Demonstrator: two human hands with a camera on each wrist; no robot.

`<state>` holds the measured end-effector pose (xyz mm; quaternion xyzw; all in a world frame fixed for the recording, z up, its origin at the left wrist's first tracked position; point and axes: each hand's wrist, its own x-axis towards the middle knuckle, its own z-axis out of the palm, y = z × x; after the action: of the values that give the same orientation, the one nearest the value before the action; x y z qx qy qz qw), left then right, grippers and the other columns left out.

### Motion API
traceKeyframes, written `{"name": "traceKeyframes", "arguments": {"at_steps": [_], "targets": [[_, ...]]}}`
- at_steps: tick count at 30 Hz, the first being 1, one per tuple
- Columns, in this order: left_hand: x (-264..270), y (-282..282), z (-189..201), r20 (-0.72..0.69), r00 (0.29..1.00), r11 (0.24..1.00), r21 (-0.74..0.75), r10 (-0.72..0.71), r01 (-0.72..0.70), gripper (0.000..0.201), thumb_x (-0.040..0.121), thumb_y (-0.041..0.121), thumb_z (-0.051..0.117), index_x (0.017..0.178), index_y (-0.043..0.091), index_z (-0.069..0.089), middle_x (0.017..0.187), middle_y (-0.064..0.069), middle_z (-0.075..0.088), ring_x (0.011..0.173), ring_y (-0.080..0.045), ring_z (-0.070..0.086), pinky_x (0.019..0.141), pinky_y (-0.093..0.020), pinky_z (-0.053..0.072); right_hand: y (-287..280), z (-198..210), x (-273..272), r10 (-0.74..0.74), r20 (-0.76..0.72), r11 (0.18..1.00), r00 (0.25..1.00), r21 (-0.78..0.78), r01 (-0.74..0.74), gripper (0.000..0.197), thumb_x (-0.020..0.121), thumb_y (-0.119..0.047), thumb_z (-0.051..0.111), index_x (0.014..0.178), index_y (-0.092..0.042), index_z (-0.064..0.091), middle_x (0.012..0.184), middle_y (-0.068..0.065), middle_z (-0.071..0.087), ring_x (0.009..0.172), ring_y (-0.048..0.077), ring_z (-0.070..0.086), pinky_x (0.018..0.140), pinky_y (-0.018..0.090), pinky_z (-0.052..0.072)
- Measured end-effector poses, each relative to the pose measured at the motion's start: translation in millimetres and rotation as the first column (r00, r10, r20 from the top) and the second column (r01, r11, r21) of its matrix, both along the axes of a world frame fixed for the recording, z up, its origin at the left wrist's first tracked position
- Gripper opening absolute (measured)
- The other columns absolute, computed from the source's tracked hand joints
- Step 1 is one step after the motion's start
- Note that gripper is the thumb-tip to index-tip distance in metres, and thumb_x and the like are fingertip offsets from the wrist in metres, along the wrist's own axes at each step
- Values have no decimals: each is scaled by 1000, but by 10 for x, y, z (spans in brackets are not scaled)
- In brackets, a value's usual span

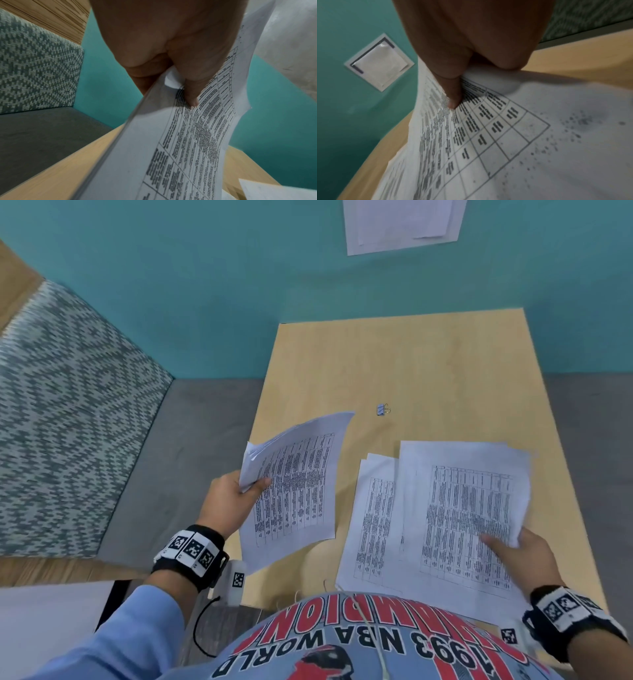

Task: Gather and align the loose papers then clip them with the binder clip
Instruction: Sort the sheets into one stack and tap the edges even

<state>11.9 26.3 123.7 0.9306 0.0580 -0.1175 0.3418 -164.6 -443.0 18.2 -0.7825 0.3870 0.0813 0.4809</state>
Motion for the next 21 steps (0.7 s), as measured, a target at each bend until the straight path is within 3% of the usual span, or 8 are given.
{"name": "traceKeyframes", "arguments": {"at_steps": [3,6,10,12,15,17,19,21], "targets": [[15,-67,-16,10,1000,1000,-13,13,-13,37,93,44,77,82,9,75,83,-16,79,83,-36,77,74,-47,62,-86,270,14,-96,115,977,989,203,71,45,93,-15,75,133,1,63,124,14,70,98,25,64,100,38,43],[60,-147,-14,-1,1000,998,-67,20,-20,40,93,41,79,79,5,72,83,-23,76,71,-32,69,66,-38,54,-109,604,128,-151,152,900,977,430,72,33,91,-6,75,121,-17,68,115,-1,72,100,12,67,108,40,41],[72,-464,162,-76,997,956,-292,-2,-20,15,93,29,81,98,15,83,94,0,83,86,-12,79,83,-43,64,-110,874,361,-89,218,843,972,536,-43,36,83,-7,78,115,-23,71,109,-9,81,105,10,76,100,36,51],[70,-684,254,-114,993,914,-405,-40,-9,23,93,26,81,112,13,82,108,0,84,99,-16,80,95,-46,64,-40,1001,491,-53,277,830,959,546,-112,39,83,-8,78,120,-17,72,117,-3,80,111,16,75,96,33,58],[63,-999,363,-151,979,821,-570,-138,28,29,94,25,78,121,15,78,118,1,83,111,-19,79,104,-47,60,107,1135,694,-5,319,796,948,575,-189,41,90,-10,76,131,-9,68,126,11,76,117,32,73,101,49,57],[49,-1175,428,-151,967,765,-641,-205,62,32,94,37,75,120,18,78,120,1,82,114,-23,78,99,-42,63,172,1194,809,41,315,740,948,628,-241,49,91,-13,76,138,-9,63,133,13,73,122,33,70,109,54,49],[34,-1282,461,-158,955,715,-695,-250,72,64,79,67,77,119,17,78,122,-2,81,114,-25,78,94,-39,64,213,1234,896,80,299,679,951,682,-272,51,91,-14,74,139,-8,62,135,15,71,125,33,68,113,55,45],[24,-1355,465,-151,948,688,-720,-281,89,96,65,86,72,127,14,73,129,-7,78,119,-28,75,102,-50,60,242,1271,944,81,310,665,947,691,-283,50,90,-12,74,138,-5,63,136,15,70,127,31,66,116,55,42]]}}
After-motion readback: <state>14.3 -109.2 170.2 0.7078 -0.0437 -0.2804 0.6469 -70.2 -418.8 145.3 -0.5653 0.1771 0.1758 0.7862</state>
